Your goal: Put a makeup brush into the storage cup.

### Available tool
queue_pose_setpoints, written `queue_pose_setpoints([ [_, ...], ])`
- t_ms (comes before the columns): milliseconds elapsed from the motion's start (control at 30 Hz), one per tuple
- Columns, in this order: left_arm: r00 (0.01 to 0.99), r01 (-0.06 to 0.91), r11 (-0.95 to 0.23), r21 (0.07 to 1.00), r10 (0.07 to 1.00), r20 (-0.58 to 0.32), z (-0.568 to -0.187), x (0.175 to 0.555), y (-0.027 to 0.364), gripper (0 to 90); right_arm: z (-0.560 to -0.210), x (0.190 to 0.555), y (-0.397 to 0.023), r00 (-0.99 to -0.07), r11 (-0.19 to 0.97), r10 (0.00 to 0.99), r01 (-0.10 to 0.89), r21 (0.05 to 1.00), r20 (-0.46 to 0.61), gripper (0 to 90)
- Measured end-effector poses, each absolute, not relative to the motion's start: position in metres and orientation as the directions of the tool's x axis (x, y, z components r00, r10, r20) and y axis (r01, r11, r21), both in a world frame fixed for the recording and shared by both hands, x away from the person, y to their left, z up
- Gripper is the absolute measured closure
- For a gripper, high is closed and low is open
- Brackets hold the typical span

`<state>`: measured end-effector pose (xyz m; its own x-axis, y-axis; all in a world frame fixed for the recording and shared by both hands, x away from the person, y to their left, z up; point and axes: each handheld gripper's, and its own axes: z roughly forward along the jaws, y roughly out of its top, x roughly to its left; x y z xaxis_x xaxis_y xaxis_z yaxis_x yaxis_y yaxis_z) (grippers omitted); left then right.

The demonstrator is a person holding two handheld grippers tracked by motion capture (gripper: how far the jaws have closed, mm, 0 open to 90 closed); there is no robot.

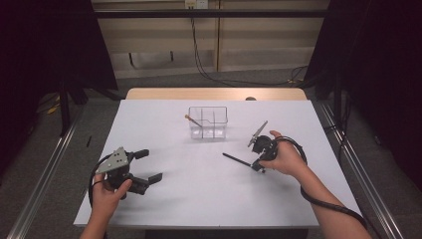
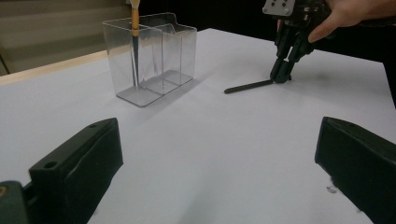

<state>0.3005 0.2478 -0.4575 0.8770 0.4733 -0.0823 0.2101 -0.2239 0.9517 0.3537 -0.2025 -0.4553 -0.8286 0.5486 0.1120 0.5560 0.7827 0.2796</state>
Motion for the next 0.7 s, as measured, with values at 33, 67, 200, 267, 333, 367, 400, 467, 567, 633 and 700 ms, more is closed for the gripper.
queue_pose_setpoints([
  [33,0.877,0.210,-0.223,0.952,0.474,-0.083,-0.457,0.301,0.248,0.7,-0.455,0.353,-0.202,-0.827,0.781,0.550,0.558,0.279,0.113,84.8],
  [67,0.877,0.210,-0.224,0.952,0.474,-0.082,-0.457,0.301,0.248,0.7,-0.455,0.353,-0.202,-0.827,0.781,0.551,0.558,0.279,0.113,84.8],
  [200,0.876,0.207,-0.222,0.953,0.475,-0.080,-0.457,0.300,0.248,0.8,-0.454,0.352,-0.201,-0.832,0.786,0.546,0.549,0.284,0.095,84.8],
  [267,0.877,0.208,-0.222,0.953,0.474,-0.080,-0.456,0.300,0.248,0.8,-0.454,0.351,-0.202,-0.835,0.789,0.541,0.545,0.284,0.100,84.9],
  [333,0.876,0.208,-0.221,0.953,0.476,-0.081,-0.456,0.301,0.248,0.8,-0.452,0.350,-0.203,-0.837,0.787,0.537,0.542,0.293,0.106,84.8],
  [367,0.878,0.211,-0.217,0.953,0.471,-0.087,-0.456,0.301,0.248,0.8,-0.451,0.349,-0.202,-0.839,0.789,0.533,0.540,0.294,0.110,84.9],
  [400,0.878,0.212,-0.216,0.953,0.471,-0.088,-0.456,0.301,0.248,0.8,-0.450,0.349,-0.202,-0.843,0.791,0.527,0.532,0.302,0.107,84.9],
  [467,0.878,0.210,-0.216,0.953,0.471,-0.087,-0.455,0.303,0.247,0.8,-0.448,0.347,-0.201,-0.849,0.797,0.518,0.523,0.303,0.102,84.8],
  [567,0.877,0.212,-0.207,0.955,0.472,-0.093,-0.453,0.304,0.244,0.8,-0.443,0.346,-0.199,-0.858,0.802,0.504,0.507,0.315,0.098,84.8],
  [633,0.878,0.212,-0.209,0.955,0.469,-0.092,-0.452,0.305,0.244,0.8,-0.441,0.344,-0.196,-0.864,0.804,0.494,0.496,0.327,0.095,84.8],
  [700,0.880,0.209,-0.213,0.955,0.466,-0.088,-0.452,0.305,0.242,0.8,-0.439,0.342,-0.193,-0.874,0.814,0.476,0.479,0.328,0.094,84.8],
])
